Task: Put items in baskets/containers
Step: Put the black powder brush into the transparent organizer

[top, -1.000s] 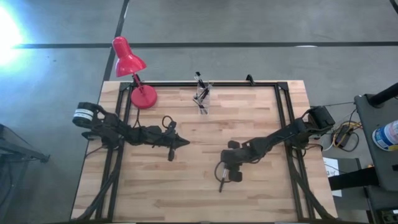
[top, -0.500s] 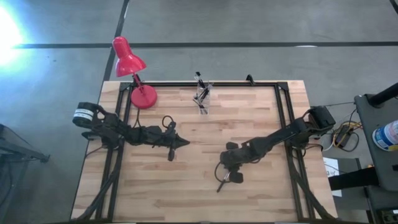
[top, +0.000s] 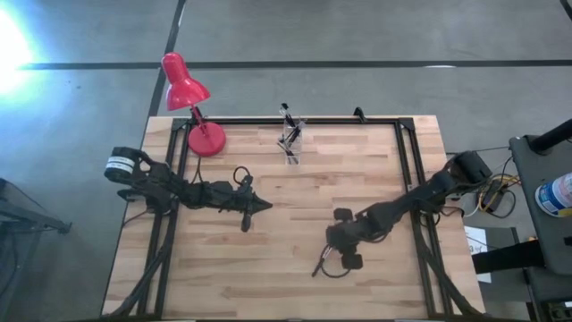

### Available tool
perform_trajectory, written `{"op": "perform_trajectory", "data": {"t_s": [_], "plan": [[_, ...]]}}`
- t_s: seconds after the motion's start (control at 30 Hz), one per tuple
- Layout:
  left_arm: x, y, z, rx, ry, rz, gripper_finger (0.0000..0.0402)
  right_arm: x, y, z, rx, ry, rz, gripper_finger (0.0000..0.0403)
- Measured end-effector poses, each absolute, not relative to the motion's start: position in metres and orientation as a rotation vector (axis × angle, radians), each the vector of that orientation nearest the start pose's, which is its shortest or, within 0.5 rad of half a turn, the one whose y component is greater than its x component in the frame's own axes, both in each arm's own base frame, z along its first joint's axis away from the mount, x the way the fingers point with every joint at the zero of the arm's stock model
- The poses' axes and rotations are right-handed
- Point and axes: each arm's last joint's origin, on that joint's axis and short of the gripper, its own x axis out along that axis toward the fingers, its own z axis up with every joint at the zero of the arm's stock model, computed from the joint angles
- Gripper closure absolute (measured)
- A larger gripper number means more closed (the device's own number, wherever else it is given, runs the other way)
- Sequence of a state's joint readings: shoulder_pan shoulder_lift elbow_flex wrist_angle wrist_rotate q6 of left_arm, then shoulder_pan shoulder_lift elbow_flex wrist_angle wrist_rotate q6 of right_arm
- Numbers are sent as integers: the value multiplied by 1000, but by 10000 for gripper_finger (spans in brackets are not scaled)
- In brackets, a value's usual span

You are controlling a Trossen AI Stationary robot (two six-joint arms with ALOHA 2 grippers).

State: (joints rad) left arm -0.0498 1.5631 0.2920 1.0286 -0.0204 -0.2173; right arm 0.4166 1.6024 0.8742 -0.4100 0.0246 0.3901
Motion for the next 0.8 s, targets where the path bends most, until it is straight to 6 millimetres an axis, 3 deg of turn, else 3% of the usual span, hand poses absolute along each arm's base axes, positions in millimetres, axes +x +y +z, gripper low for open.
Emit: {"op": "perform_trajectory", "data": {"t_s": [0.2, 0.4, 0.6, 0.8], "plan": [[241, -11, 128, -207, 245, -2, 401, 268, 121, 149, -20, 1167, 92, 242], [241, -11, 127, -203, 250, -2, 401, 272, 123, 134, -74, 1199, 112, 240], [241, -11, 127, -202, 253, 1, 401, 274, 124, 131, -94, 1185, 136, 270], [241, -11, 127, -202, 254, 1, 401, 277, 125, 133, -100, 1142, 153, 327]]}}
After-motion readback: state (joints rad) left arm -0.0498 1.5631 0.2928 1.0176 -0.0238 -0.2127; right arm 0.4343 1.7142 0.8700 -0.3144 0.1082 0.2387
